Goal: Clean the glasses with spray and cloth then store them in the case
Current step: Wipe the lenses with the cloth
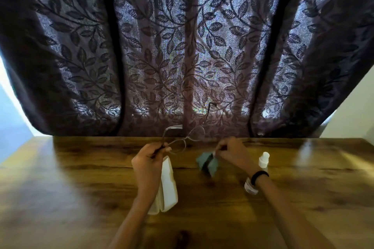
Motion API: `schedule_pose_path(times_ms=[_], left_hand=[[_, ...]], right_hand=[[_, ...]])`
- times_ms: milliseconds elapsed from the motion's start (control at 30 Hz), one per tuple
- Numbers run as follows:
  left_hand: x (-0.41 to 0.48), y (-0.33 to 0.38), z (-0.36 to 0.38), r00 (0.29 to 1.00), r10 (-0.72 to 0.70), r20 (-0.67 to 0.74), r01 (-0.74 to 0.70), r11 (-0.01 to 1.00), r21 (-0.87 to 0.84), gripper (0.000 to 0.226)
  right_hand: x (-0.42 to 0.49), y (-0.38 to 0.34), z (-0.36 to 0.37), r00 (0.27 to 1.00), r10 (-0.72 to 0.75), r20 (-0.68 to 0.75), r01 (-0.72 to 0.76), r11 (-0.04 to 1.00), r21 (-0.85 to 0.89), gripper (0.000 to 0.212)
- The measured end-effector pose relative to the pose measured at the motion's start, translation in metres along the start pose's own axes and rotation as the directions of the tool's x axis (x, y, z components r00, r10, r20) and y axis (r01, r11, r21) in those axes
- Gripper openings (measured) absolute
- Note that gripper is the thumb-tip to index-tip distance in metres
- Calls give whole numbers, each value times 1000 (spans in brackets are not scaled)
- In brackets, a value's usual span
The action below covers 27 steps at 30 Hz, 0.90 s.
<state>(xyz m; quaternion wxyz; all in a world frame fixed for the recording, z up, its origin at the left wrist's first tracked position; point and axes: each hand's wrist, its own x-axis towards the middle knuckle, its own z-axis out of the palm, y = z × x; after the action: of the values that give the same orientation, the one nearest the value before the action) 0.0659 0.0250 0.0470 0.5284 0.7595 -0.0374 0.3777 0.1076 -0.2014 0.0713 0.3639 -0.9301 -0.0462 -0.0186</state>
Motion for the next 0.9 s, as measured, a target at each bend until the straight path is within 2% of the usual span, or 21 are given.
schedule_pose_path(times_ms=[100, 200, 233, 333, 400, 533, 633, 667, 767, 867, 900], left_hand=[[-3, 0, 2, 999, -31, 5, 31, 999, -21, 35], [-4, 2, 3, 1000, -25, 8, 25, 999, -33, 35], [-4, 2, 4, 1000, -20, 11, 21, 999, -36, 33], [-4, 4, 6, 1000, -16, 13, 17, 999, -47, 31], [-5, 6, 7, 1000, -6, 13, 7, 998, -64, 33], [-5, 9, 8, 1000, 0, 18, 2, 995, -98, 39], [-6, 11, 9, 1000, 27, 14, -25, 995, -95, 46], [-6, 11, 9, 999, 30, 14, -28, 996, -86, 49], [-8, 9, 10, 999, 7, 47, -4, 999, -52, 51], [-11, 6, 10, 997, -4, 74, 4, 1000, -7, 42], [-12, 4, 11, 996, -10, 84, 11, 1000, -10, 38]], right_hand=[[-10, -13, -13, 992, 114, 51, -125, 902, 414, 18], [-20, -17, -14, 989, 141, 34, -138, 844, 518, 25], [-24, -19, -14, 987, 146, 60, -153, 798, 583, 26], [-35, -23, -11, 970, 171, 174, -241, 560, 793, 24], [-42, -25, -10, 966, 153, 206, -255, 484, 837, 23], [-51, -29, -6, 975, 115, 188, -219, 411, 885, 20], [-54, -36, -4, 980, 6, 199, -192, 309, 932, 6], [-53, -38, -3, 980, -32, 197, -180, 281, 942, 12], [-50, -50, 1, 984, -45, 173, -153, 284, 946, 24], [-47, -62, 9, 997, 14, 79, -80, 299, 951, 29], [-47, -66, 12, 999, 16, 30, -33, 335, 942, 29]])
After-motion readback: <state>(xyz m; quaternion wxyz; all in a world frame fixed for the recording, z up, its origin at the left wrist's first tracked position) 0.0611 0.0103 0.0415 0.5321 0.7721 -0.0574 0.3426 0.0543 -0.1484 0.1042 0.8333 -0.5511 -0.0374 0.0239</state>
